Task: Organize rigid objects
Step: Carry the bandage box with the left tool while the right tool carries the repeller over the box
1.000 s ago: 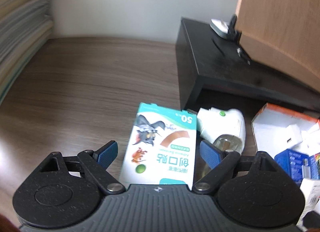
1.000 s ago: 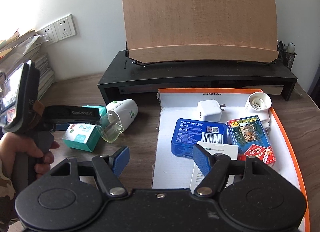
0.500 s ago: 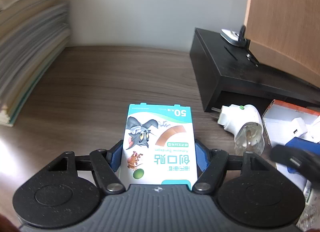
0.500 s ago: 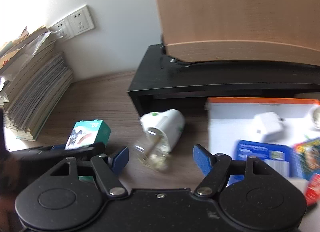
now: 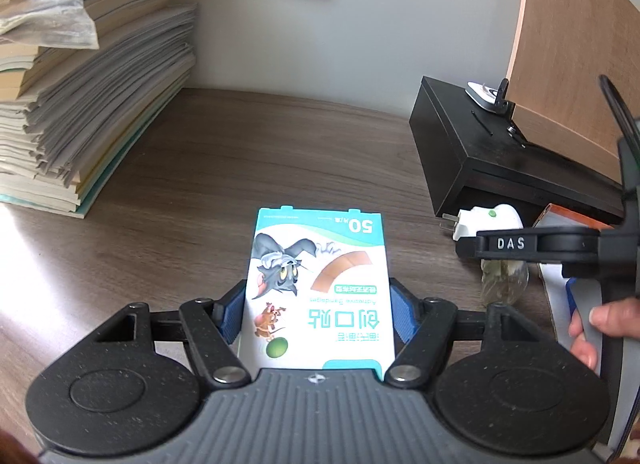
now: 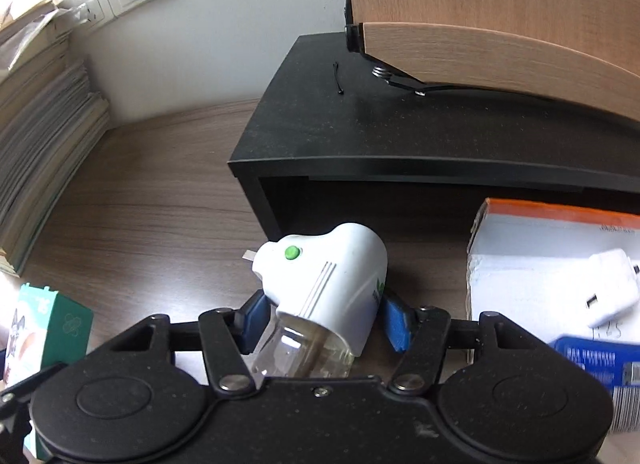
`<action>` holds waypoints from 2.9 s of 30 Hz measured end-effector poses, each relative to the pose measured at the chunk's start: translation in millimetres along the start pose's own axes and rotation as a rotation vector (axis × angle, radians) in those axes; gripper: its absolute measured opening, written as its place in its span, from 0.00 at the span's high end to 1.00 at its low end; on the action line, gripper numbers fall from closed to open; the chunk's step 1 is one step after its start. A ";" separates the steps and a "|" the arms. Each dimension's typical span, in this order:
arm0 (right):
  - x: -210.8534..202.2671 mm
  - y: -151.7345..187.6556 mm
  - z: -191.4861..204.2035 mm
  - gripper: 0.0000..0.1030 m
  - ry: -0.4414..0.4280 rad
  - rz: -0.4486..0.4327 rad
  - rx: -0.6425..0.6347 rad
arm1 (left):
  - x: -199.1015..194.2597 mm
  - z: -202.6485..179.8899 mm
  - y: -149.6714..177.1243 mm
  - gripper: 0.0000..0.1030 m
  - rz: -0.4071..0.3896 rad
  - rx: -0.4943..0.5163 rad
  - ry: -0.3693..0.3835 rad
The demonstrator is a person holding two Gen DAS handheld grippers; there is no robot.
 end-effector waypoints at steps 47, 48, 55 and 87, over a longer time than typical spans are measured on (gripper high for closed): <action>-255.6 135.2 -136.7 0.31 0.137 -0.237 0.152 | -98.2 -193.1 69.1 0.31 -0.064 0.184 0.189; -257.9 138.3 -139.0 0.31 0.140 -0.239 0.156 | -98.6 -195.4 71.4 0.31 -0.061 0.189 0.191; -268.9 159.3 -148.9 0.31 0.159 -0.243 0.176 | -105.9 -203.5 85.3 0.31 -0.047 0.208 0.210; -279.2 172.5 -189.1 0.31 0.161 -0.248 0.194 | -98.5 -241.7 101.1 0.31 -0.040 0.212 0.214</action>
Point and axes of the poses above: each gripper's, at about its wrist camera, not at the fingertips, and x roughly the way its jaws point, z to its left, y to its underside, the point moved 1 cm from there along x, roughly the way its jaws point, and after that the axes turned 4 degrees about y, right-handed, at the moved point
